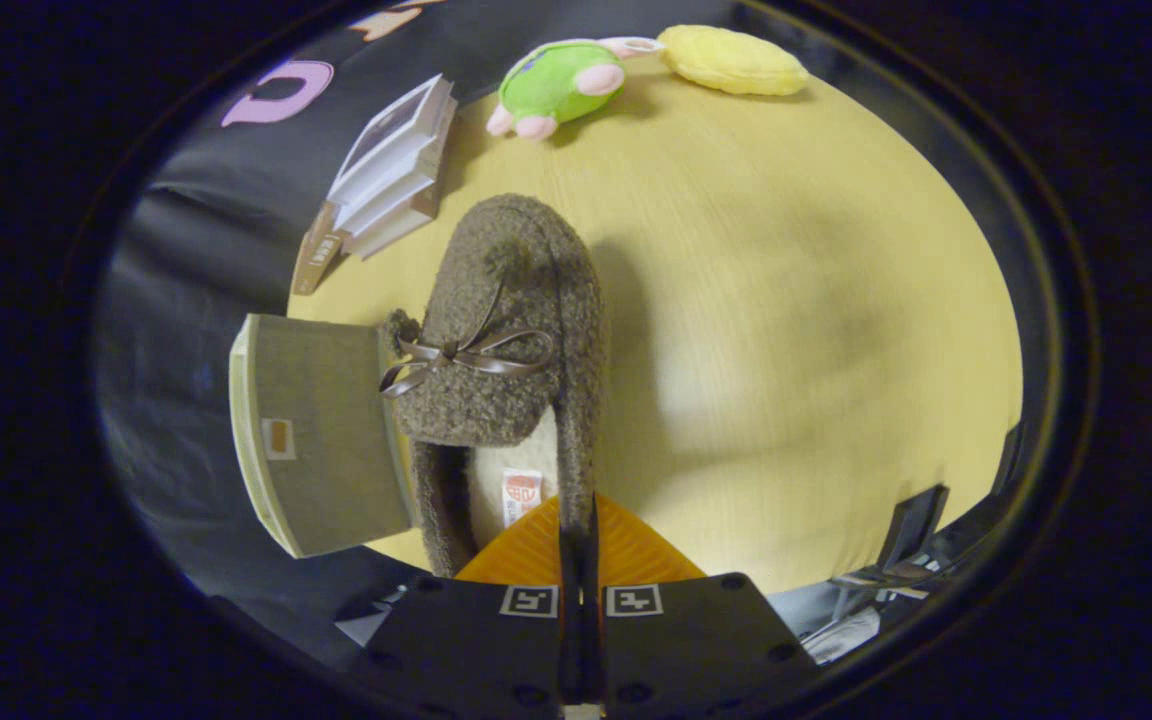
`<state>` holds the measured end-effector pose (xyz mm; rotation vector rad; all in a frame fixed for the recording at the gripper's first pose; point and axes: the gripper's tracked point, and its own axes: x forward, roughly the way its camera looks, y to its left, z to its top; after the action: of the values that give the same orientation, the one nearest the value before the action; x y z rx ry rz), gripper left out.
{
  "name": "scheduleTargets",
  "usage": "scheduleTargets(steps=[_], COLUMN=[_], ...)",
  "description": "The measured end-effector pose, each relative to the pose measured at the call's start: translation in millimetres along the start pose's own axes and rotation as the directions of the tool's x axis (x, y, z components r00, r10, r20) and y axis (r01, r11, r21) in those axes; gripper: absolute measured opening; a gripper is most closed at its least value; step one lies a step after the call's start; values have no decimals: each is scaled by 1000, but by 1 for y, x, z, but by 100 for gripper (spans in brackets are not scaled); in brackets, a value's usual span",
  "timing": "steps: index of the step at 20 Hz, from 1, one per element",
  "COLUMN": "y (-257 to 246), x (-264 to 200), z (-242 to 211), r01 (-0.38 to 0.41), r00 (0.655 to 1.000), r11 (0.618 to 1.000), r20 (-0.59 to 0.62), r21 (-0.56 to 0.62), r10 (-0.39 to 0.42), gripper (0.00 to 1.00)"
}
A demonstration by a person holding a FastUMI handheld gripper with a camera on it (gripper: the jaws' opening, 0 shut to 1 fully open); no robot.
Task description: Open the storage box then place both shoes into the box .Put the left shoe in first, then the right shoe, with the right side of both shoes facing outward in a uniform manner.
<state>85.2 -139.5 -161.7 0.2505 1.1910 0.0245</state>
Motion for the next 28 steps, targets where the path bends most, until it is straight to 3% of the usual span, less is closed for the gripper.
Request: scheduleTargets(steps=[6, 9, 18, 24, 28], y=[66, 112, 266, 311, 303], x=[-58, -78, -93, -37, 0], z=[-14, -18, -44, -62, -61], r01=[-81, -165, -335, -259, -144], r00=[993, 980, 931, 959, 983], r11=[997, 986, 936, 950, 969], r20=[85, 113, 113, 70, 83], r21=[2, -3, -110, -173, -201], r10=[81, 164, 346, 274, 163], gripper=[4, 4, 4, 4, 4])
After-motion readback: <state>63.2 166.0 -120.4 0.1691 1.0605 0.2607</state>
